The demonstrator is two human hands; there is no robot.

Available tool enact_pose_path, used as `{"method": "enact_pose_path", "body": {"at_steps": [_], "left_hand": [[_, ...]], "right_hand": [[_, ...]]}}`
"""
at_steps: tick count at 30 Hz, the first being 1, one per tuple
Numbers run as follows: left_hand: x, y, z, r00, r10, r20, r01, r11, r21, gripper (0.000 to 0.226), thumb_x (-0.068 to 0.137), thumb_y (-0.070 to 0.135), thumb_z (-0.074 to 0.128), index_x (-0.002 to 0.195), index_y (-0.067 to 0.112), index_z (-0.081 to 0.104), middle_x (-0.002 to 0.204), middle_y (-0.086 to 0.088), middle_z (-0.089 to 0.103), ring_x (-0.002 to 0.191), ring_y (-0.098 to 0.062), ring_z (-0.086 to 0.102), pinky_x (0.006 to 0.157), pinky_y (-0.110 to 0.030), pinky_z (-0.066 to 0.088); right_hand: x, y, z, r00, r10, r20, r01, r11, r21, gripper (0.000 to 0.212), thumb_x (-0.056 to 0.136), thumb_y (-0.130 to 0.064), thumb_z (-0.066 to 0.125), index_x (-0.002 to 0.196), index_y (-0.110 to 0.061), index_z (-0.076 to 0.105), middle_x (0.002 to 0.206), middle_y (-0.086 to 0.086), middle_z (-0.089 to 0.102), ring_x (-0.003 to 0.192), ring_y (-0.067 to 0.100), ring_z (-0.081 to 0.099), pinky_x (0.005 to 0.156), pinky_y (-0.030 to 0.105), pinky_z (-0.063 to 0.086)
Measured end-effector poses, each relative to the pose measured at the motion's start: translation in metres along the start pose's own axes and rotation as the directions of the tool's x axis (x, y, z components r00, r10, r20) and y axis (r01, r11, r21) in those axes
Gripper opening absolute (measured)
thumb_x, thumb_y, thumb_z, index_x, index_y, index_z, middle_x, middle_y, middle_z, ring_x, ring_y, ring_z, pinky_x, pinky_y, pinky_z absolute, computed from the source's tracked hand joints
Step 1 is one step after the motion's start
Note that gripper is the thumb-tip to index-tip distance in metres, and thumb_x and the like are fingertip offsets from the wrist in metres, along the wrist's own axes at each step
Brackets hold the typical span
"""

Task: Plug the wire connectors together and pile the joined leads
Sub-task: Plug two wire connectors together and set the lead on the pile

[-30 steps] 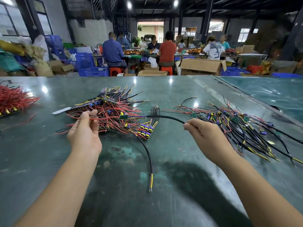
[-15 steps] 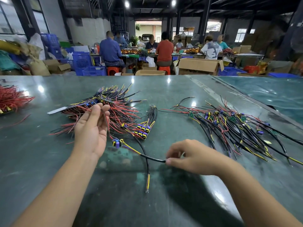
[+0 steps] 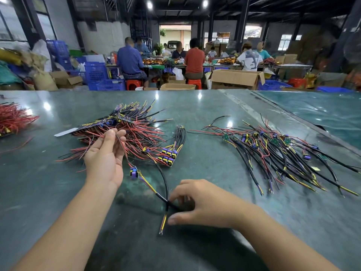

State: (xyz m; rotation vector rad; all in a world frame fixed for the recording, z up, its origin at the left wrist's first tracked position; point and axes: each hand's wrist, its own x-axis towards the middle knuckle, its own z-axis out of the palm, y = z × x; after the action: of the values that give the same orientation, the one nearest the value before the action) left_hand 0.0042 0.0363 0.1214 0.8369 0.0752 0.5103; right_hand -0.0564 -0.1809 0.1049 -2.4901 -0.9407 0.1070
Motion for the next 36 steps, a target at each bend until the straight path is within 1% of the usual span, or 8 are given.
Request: {"method": "enact_pose_path", "body": {"at_steps": [4,8,12,16,20,25,31,36], "left_hand": [[0.000,0.001,0.000,1.000,0.006,-0.019,-0.006,1.000,-0.003,0.015,0.097,0.011,0.051,0.087,0.013,0.061,0.070,0.003,0.073,0.060,-0.001,0.064,0.063,-0.010,0.051],[-0.001,0.003,0.002,0.997,0.002,0.076,0.003,0.998,-0.070,0.011,0.095,0.016,0.053,0.092,0.014,0.064,0.079,0.001,0.073,0.071,-0.006,0.066,0.070,-0.015,0.054],[-0.003,0.002,0.004,0.976,-0.046,0.213,0.052,0.998,-0.025,0.016,0.088,0.031,0.059,0.099,0.021,0.063,0.093,0.002,0.074,0.085,-0.008,0.069,0.078,-0.020,0.055],[-0.005,0.001,0.002,0.971,-0.109,0.212,0.102,0.994,0.044,0.021,0.085,0.036,0.062,0.102,0.025,0.066,0.094,0.003,0.074,0.079,-0.008,0.068,0.071,-0.020,0.055],[-0.005,-0.001,-0.001,0.971,-0.136,0.195,0.122,0.989,0.082,0.015,0.095,0.021,0.054,0.102,0.022,0.067,0.082,0.005,0.073,0.067,-0.004,0.066,0.064,-0.016,0.055],[-0.004,-0.006,-0.002,0.971,-0.188,0.147,0.139,0.946,0.291,0.020,0.096,0.009,0.050,0.097,0.020,0.066,0.073,0.005,0.072,0.061,-0.004,0.063,0.059,-0.016,0.053],[-0.009,-0.025,-0.007,0.934,-0.110,0.339,-0.242,0.503,0.830,0.019,0.090,0.007,0.060,0.095,0.023,0.067,0.095,0.002,0.070,0.093,-0.016,0.063,0.089,-0.032,0.049],[-0.010,-0.039,-0.015,0.852,-0.232,0.469,-0.468,0.063,0.882,0.042,0.090,0.017,0.055,0.131,0.030,0.055,0.119,0.003,0.048,0.119,-0.020,0.043,0.108,-0.031,0.030]], "right_hand": [[0.002,-0.001,0.001,0.995,0.005,-0.102,-0.010,0.999,-0.052,0.011,0.091,-0.025,0.056,0.100,-0.022,0.062,0.095,-0.006,0.063,0.084,0.010,0.054,0.079,0.031,0.046],[0.003,0.009,-0.012,0.909,0.111,-0.402,-0.086,0.993,0.078,0.015,0.093,-0.017,0.056,0.101,-0.017,0.068,0.086,-0.012,0.059,0.068,-0.007,0.048,0.068,0.003,0.033],[0.001,0.020,-0.034,0.592,0.196,-0.782,-0.113,0.981,0.160,0.014,0.088,-0.004,0.062,0.098,-0.007,0.071,0.083,-0.007,0.062,0.068,-0.006,0.051,0.067,0.001,0.034],[-0.008,0.049,-0.056,0.341,0.222,-0.914,-0.304,0.945,0.116,0.016,0.092,-0.005,0.056,0.103,-0.002,0.068,0.094,0.012,0.067,0.082,0.024,0.058,0.074,0.027,0.038],[-0.019,0.086,-0.060,0.436,0.545,-0.716,-0.742,0.668,0.057,0.020,0.090,-0.002,0.047,0.101,0.003,0.063,0.103,0.023,0.061,0.095,0.039,0.056,0.074,0.038,0.039],[-0.019,0.089,-0.052,0.461,0.655,-0.599,-0.846,0.529,-0.073,0.022,0.088,-0.008,0.046,0.102,-0.001,0.061,0.115,0.020,0.056,0.105,0.039,0.048,0.081,0.038,0.038],[-0.004,0.062,-0.038,0.651,0.414,-0.636,-0.547,0.837,-0.014,0.029,0.088,-0.012,0.055,0.114,-0.013,0.066,0.118,0.009,0.059,0.110,0.031,0.050,0.097,0.035,0.039],[0.009,0.033,-0.005,0.858,0.278,-0.432,-0.312,0.950,-0.007,0.026,0.091,-0.018,0.052,0.112,-0.023,0.066,0.117,-0.003,0.056,0.114,0.018,0.050,0.097,0.030,0.039]]}}
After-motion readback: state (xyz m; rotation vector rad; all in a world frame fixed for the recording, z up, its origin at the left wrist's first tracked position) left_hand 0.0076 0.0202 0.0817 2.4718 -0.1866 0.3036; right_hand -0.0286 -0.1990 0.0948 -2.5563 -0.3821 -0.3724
